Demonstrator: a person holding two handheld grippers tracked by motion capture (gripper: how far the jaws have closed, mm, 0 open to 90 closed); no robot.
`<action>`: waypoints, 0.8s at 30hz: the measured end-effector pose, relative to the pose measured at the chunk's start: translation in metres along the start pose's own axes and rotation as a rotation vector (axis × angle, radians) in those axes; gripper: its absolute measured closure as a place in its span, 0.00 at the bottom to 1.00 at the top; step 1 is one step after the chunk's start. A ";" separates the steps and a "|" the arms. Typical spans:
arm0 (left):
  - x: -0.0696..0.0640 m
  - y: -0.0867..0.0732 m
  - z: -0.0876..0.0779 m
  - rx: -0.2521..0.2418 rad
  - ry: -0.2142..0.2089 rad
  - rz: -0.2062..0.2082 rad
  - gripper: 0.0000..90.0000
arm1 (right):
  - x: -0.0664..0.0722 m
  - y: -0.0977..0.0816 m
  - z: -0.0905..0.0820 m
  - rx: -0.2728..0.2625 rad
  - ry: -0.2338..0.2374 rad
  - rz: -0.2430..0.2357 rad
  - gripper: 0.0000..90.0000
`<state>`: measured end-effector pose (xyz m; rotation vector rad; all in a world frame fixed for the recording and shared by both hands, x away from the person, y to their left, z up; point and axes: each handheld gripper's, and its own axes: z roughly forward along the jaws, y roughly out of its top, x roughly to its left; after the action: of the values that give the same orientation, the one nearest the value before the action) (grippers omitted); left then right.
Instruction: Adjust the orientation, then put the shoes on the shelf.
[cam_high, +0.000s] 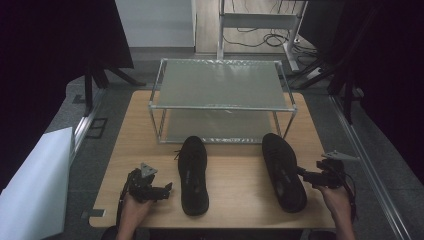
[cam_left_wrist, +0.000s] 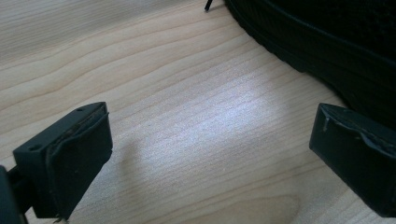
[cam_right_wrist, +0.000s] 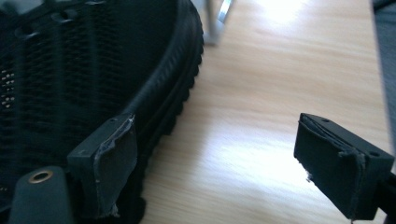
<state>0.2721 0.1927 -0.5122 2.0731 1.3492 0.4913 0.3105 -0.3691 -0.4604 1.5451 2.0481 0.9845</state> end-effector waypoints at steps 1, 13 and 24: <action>0.000 0.000 0.000 0.001 -0.001 -0.002 0.00 | -0.004 -0.002 0.000 0.009 -0.015 0.000 0.15; 0.000 0.001 -0.002 -0.010 -0.019 -0.045 0.00 | -0.028 -0.019 -0.008 -0.010 0.018 0.077 0.13; -0.005 0.009 -0.012 -0.064 -0.030 -0.062 0.01 | -0.024 -0.018 -0.020 -0.069 0.089 0.096 0.12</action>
<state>0.2692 0.1888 -0.4967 1.9732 1.3587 0.4692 0.2923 -0.4003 -0.4623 1.6031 1.9918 1.1670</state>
